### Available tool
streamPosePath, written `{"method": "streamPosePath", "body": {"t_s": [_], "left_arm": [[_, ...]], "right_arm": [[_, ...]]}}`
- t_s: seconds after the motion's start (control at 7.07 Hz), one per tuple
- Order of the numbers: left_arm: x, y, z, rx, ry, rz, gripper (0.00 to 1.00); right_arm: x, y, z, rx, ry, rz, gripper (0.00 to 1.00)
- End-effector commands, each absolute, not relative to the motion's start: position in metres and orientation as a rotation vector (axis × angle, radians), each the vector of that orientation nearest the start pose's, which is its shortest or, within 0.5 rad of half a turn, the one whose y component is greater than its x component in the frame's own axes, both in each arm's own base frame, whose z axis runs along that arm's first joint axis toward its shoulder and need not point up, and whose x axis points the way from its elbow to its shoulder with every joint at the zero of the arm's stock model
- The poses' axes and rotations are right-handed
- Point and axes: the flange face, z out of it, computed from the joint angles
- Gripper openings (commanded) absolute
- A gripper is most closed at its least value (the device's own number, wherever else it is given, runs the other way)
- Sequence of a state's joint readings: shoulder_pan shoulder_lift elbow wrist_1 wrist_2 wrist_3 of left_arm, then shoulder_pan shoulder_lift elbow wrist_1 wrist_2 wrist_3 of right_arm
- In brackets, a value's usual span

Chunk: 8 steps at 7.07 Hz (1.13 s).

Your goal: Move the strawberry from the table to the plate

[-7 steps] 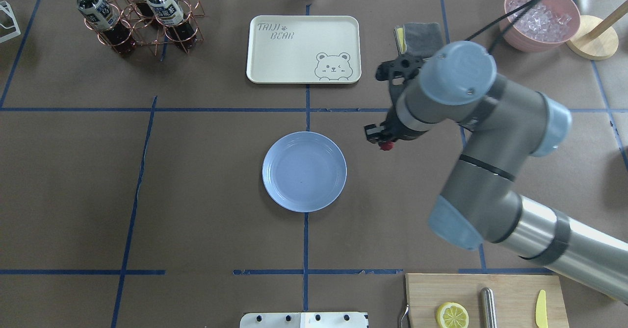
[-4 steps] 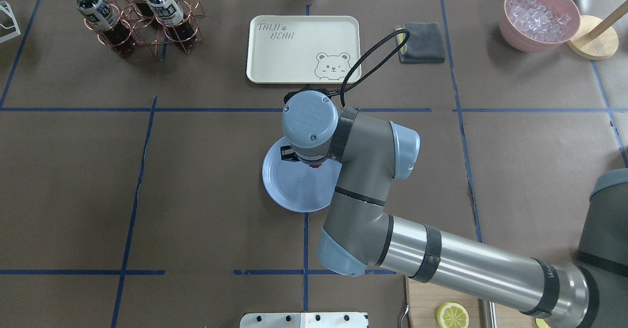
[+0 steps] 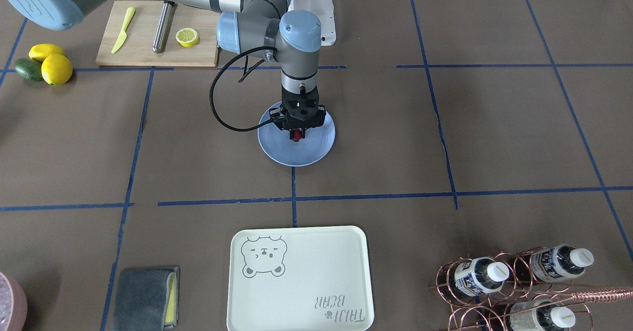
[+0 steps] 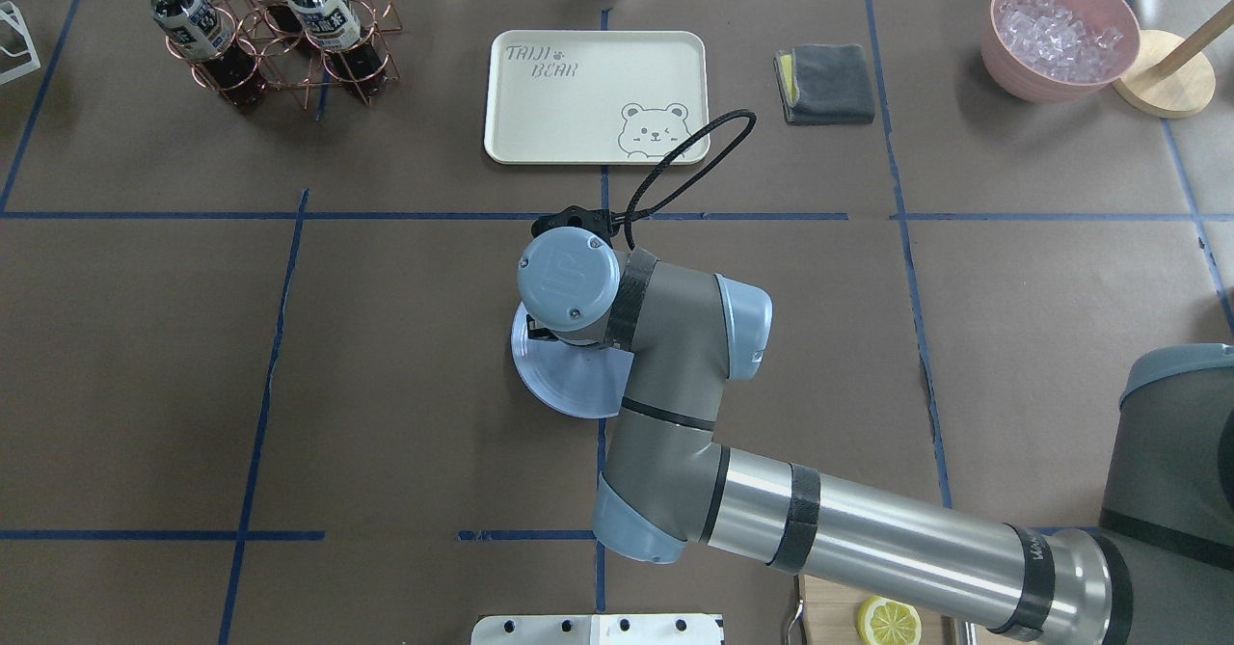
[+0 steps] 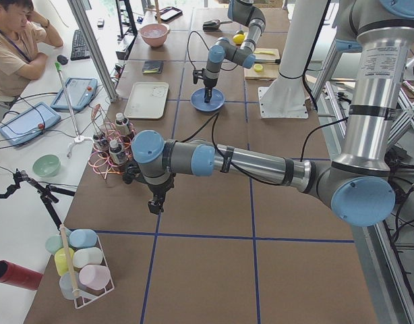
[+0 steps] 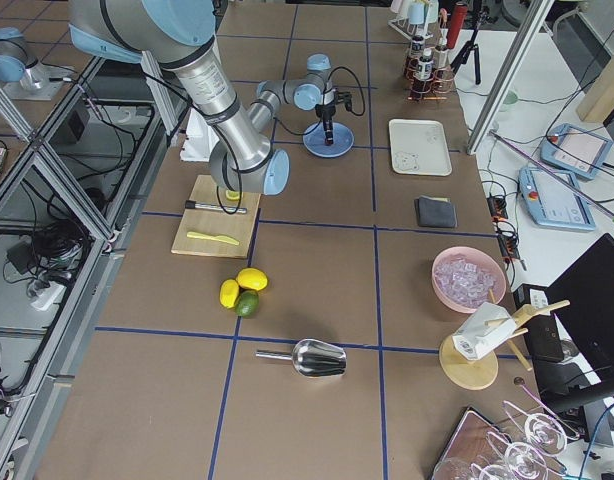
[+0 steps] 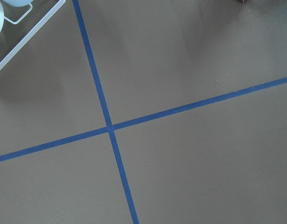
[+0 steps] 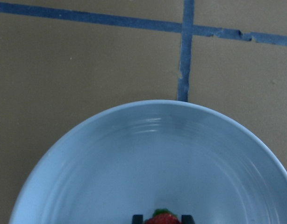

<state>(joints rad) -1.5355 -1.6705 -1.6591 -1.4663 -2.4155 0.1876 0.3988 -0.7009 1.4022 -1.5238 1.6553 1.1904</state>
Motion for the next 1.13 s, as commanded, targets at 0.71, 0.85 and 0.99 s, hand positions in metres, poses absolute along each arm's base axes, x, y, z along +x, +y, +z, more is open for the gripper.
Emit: {"method": "streamPosePath", "body": {"t_s": [0.71,0.85,0.99], "left_arm": [[-0.042,-0.532,0.577,0.13,0.824,0.24,1.0],[-0.043,-0.531,0.579,0.125,0.824,0.236,1.0],[-0.043,-0.531,0.578,0.126,0.824,0.236,1.0]], "right_arm": [[-0.364,-0.578,0.256,0.25,-0.825,-0.152,1.0],[-0.287,-0.602,0.305,0.288,-0.784,-0.224,1.0],[-0.224,-0.609,0.36,0.313,-0.717,-0.283,1.0]]}}
